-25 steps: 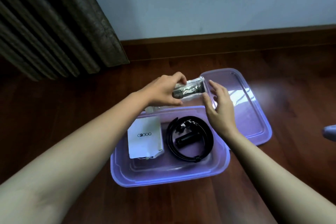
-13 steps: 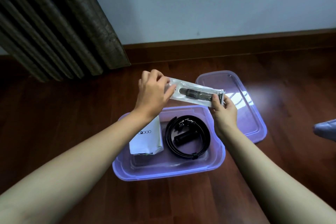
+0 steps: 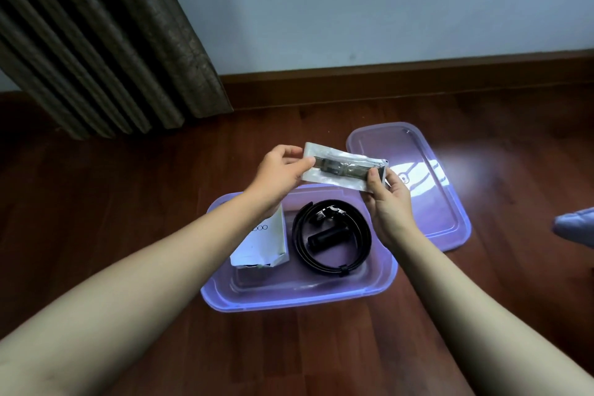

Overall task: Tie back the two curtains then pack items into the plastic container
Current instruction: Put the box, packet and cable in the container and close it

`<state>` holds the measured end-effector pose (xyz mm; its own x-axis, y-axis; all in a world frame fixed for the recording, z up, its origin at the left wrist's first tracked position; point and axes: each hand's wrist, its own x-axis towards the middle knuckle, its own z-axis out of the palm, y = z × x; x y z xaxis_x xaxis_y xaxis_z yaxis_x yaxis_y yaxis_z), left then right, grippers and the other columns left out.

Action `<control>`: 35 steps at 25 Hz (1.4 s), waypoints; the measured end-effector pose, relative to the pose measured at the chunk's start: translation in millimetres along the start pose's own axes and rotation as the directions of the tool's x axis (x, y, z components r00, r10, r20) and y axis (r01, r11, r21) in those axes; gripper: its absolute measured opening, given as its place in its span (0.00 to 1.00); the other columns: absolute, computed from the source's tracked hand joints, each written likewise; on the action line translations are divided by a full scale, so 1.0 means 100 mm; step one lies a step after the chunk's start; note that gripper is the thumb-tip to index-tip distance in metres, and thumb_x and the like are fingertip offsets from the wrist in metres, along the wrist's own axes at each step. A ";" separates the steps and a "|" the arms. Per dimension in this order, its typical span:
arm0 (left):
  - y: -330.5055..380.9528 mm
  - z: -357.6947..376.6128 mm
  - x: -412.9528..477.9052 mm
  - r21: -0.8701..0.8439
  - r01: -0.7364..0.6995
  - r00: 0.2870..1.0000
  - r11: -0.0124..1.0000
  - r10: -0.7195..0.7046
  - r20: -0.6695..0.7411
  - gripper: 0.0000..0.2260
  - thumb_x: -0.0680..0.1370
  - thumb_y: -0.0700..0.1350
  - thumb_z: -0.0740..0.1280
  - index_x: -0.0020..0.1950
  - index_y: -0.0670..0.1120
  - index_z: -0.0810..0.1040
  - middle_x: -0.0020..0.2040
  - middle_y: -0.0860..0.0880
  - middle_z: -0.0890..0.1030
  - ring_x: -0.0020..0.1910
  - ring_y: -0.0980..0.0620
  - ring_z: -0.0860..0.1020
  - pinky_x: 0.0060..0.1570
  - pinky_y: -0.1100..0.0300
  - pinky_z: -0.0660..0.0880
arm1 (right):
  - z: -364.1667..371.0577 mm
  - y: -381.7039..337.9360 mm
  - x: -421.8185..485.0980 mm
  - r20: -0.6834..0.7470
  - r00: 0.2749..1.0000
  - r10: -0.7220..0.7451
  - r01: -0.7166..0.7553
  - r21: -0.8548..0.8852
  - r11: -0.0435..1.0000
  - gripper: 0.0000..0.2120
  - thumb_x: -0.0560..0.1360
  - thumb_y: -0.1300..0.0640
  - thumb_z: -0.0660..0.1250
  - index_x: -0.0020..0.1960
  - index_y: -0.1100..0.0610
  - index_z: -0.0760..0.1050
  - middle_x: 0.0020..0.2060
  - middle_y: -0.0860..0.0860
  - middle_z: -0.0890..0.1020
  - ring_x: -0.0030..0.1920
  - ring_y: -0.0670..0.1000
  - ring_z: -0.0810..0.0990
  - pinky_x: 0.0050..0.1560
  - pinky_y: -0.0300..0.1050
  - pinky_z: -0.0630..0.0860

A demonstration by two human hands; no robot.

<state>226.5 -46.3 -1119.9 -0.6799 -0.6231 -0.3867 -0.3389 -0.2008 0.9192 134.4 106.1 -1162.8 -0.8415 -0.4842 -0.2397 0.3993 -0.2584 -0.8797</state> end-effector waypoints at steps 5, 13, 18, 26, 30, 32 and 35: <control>-0.10 -0.02 0.01 0.144 0.143 0.980 0.979 -0.160 0.117 0.10 0.75 0.31 0.63 0.40 0.46 0.71 0.36 0.48 0.76 0.32 0.55 0.73 0.28 0.68 0.68 | -0.01 0.05 -0.08 -0.206 0.942 -0.265 0.009 -0.773 0.634 0.16 0.74 0.53 0.68 0.58 0.59 0.68 0.53 0.53 0.68 0.47 0.52 0.71 0.47 0.35 0.64; -0.39 0.07 0.11 0.810 0.063 0.998 0.583 -0.058 -0.036 0.07 0.73 0.34 0.62 0.49 0.37 0.77 0.50 0.38 0.79 0.48 0.38 0.78 0.43 0.51 0.75 | -0.10 0.42 -0.16 0.176 0.970 -0.170 0.212 -0.952 0.220 0.14 0.73 0.60 0.68 0.56 0.64 0.70 0.57 0.59 0.65 0.49 0.60 0.74 0.50 0.46 0.68; -0.53 0.14 0.00 0.894 -0.096 0.990 0.437 0.134 0.041 0.12 0.73 0.28 0.58 0.55 0.38 0.67 0.43 0.38 0.76 0.44 0.37 0.76 0.36 0.49 0.69 | -0.20 0.60 -0.15 0.173 0.979 -0.106 0.186 -0.974 0.129 0.12 0.73 0.62 0.66 0.55 0.64 0.70 0.58 0.61 0.67 0.51 0.62 0.73 0.50 0.49 0.70; -0.69 0.14 0.07 0.864 -0.501 0.864 0.043 0.082 0.497 0.13 0.79 0.46 0.59 0.58 0.39 0.74 0.56 0.40 0.75 0.60 0.41 0.69 0.59 0.49 0.69 | -0.10 0.52 -0.12 0.320 0.899 -0.299 0.264 -0.941 -0.213 0.08 0.67 0.56 0.68 0.44 0.59 0.78 0.45 0.57 0.79 0.44 0.62 0.77 0.38 0.50 0.73; -0.73 0.15 0.04 0.866 -0.500 0.864 0.001 0.068 0.499 0.15 0.80 0.48 0.58 0.61 0.40 0.71 0.61 0.41 0.73 0.63 0.42 0.67 0.60 0.51 0.67 | -0.19 0.13 0.09 -0.101 0.806 -0.583 -0.013 -0.988 0.153 0.13 0.74 0.54 0.63 0.57 0.56 0.73 0.53 0.56 0.77 0.54 0.60 0.73 0.53 0.54 0.68; -0.73 0.17 0.03 0.864 -0.503 0.862 0.011 0.086 0.500 0.14 0.81 0.47 0.58 0.62 0.40 0.70 0.61 0.41 0.72 0.63 0.42 0.67 0.59 0.52 0.67 | -0.43 0.03 0.20 -0.547 0.675 -0.495 -0.322 -0.822 0.469 0.19 0.75 0.52 0.62 0.63 0.59 0.68 0.62 0.59 0.72 0.63 0.61 0.69 0.61 0.54 0.65; -0.75 0.18 0.03 0.866 -0.500 0.862 0.002 0.091 0.498 0.14 0.81 0.47 0.57 0.62 0.40 0.69 0.61 0.41 0.72 0.63 0.43 0.67 0.59 0.53 0.67 | -0.74 0.17 0.12 -0.851 0.487 -0.199 -0.642 -0.503 0.579 0.30 0.73 0.50 0.66 0.66 0.65 0.60 0.67 0.62 0.63 0.66 0.64 0.65 0.64 0.55 0.63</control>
<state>237.9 -19.6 -1191.1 -0.9410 -0.1789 -0.2872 -0.2236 0.9659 0.1308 104.4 157.7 -1211.1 -0.7986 0.5268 -0.2910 0.5883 0.5813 -0.5621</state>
